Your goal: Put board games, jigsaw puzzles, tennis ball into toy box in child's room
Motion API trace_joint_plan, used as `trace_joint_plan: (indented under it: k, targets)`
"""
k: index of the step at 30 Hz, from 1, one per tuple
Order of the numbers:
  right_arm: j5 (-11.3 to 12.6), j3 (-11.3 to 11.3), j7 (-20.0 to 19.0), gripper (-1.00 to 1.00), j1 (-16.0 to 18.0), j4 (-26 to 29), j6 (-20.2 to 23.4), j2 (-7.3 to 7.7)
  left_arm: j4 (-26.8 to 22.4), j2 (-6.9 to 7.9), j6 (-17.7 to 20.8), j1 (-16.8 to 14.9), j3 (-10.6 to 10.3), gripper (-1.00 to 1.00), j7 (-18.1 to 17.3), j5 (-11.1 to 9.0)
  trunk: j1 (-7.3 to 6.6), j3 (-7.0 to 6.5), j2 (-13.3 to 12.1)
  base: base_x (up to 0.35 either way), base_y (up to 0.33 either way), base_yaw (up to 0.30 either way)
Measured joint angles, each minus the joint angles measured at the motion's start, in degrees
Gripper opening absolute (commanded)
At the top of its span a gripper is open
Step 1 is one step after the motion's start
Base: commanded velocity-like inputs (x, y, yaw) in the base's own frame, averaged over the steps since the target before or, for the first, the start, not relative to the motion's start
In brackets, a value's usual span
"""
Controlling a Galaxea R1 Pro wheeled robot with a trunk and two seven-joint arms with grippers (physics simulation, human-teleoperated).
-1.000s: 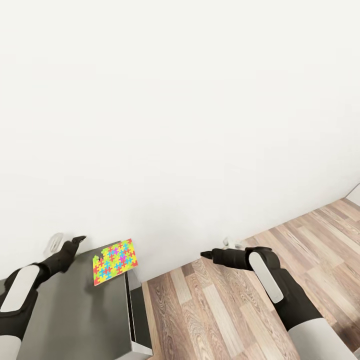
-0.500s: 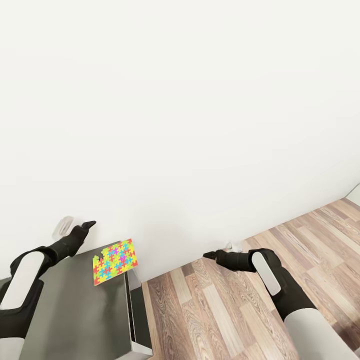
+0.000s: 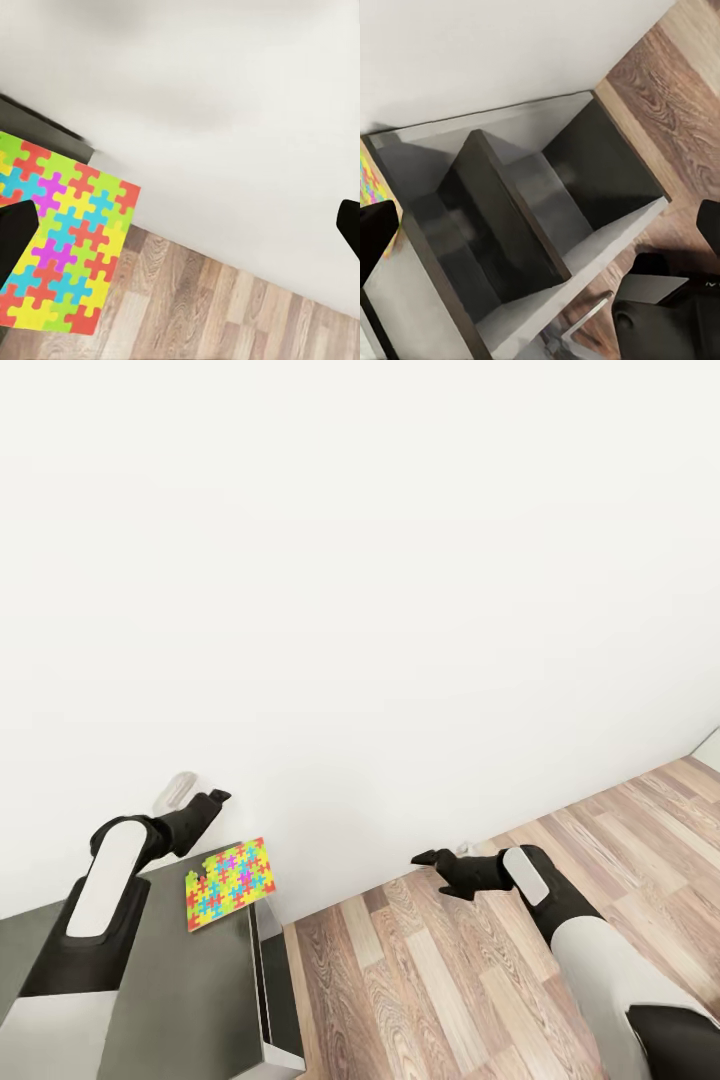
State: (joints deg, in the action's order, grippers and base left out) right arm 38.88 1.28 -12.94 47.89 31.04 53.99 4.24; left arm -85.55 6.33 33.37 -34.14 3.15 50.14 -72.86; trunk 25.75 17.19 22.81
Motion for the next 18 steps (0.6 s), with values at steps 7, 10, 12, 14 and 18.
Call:
trace_joint_plan:
  k: [7, 10, 12, 14, 18]
  targets:
    - [-0.12, 0.41, -2.88, 1.00, 1.84, -2.45, 0.15, -0.01, -0.81, -3.56, 0.28, -2.68, -1.21, 1.00, 8.99, -0.15, 0.00, 0.00, 0.00, 0.000, 0.000, 0.000]
    - [-0.17, 0.36, -4.01, 1.00, 2.30, -2.93, 0.23, 0.02, -1.12, -4.76, 0.94, -3.44, -1.61, 1.00, 11.29, -0.19, 0.00, 0.02, 0.00, 0.000, 0.000, 0.000]
    - [-0.19, 0.31, -4.73, 1.00, 2.60, -3.24, 0.30, 0.05, -1.36, -5.57, 2.06, -3.98, -2.20, 1.00, 12.69, -0.24, 0.00, 0.07, 0.00, 0.000, 0.000, 0.000]
    - [-0.18, 0.30, -5.01, 1.00, 2.70, -3.35, 0.35, 0.08, -1.51, -5.85, 2.70, -4.20, -2.55, 1.00, 13.17, -0.25, 0.00, 0.14, 0.00, 0.000, 0.000, 0.000]
    - [-0.18, 0.27, -5.42, 1.00, 2.86, -3.51, 0.42, 0.10, -1.95, -6.24, 3.97, -4.59, -3.20, 1.00, 13.83, -0.25, 0.00, 0.37, 0.00, 0.000, 0.000, 0.000]
